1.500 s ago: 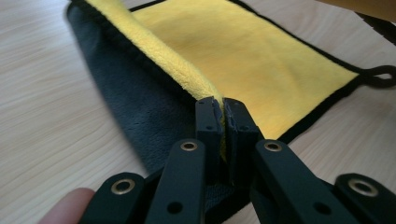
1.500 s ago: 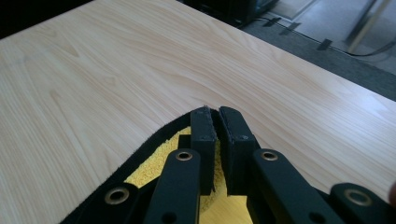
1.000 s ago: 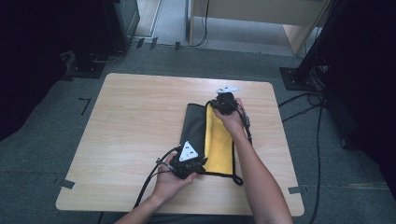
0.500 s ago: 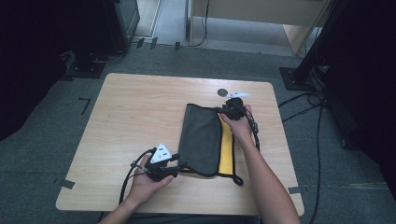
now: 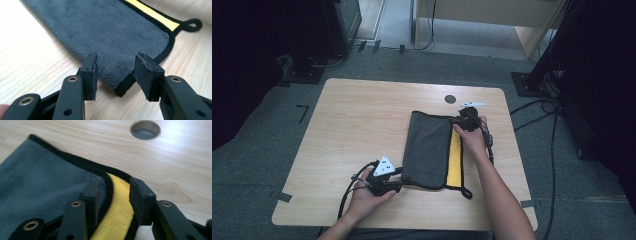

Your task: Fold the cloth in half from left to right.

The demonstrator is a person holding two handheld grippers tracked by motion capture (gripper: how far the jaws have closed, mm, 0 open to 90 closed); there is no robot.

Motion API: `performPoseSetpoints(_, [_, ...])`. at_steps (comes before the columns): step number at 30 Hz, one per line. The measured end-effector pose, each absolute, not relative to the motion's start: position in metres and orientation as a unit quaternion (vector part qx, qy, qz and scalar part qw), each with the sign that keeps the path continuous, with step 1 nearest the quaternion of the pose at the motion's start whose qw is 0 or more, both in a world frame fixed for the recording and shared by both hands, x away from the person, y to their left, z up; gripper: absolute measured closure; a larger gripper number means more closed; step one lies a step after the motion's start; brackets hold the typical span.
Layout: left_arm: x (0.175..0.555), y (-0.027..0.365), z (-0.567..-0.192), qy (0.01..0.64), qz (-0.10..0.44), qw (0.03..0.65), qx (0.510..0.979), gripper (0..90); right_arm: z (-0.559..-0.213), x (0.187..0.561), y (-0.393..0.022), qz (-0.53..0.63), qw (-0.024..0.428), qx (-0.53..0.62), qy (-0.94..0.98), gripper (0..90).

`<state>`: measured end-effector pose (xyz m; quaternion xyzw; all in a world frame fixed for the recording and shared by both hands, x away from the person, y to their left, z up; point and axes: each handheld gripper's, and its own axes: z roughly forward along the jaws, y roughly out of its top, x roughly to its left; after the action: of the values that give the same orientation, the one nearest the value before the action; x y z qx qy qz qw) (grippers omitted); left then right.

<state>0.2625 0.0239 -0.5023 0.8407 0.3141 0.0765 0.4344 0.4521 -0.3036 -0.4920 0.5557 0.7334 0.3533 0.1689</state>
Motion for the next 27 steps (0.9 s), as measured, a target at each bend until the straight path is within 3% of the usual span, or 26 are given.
performPoseSetpoints(4, [0.262, 0.022, -0.505, 0.313, 0.074, 0.425, 0.846, 53.5, -0.507, 0.46, -0.314, 0.374, 0.11, 0.588, 0.709, 58.5])
performPoseSetpoints(10, [0.26, 0.018, -0.509, 0.311, 0.081, 0.411, 0.853, 53.6, -0.512, 0.461, -0.309, 0.407, 0.086, 0.579, 0.702, 65.8])
performPoseSetpoints(13, [0.26, 0.018, -0.509, 0.311, 0.084, 0.409, 0.854, 53.6, -0.511, 0.458, -0.302, 0.375, 0.128, 0.573, 0.717, 82.1])
performPoseSetpoints(15, [0.259, 0.017, -0.509, 0.311, 0.085, 0.407, 0.854, 53.6, -0.508, 0.458, -0.304, 0.382, 0.135, 0.575, 0.71, 86.3])
performPoseSetpoints(22, [0.257, 0.014, -0.508, 0.308, 0.076, 0.412, 0.854, 51.9, -0.5, 0.46, -0.306, 0.346, 0.178, 0.569, 0.724, 86.8])
performPoseSetpoints(27, [0.255, 0.009, -0.508, 0.301, 0.078, 0.412, 0.857, 50.8, -0.502, 0.464, -0.311, 0.34, 0.175, 0.575, 0.723, 86.4])
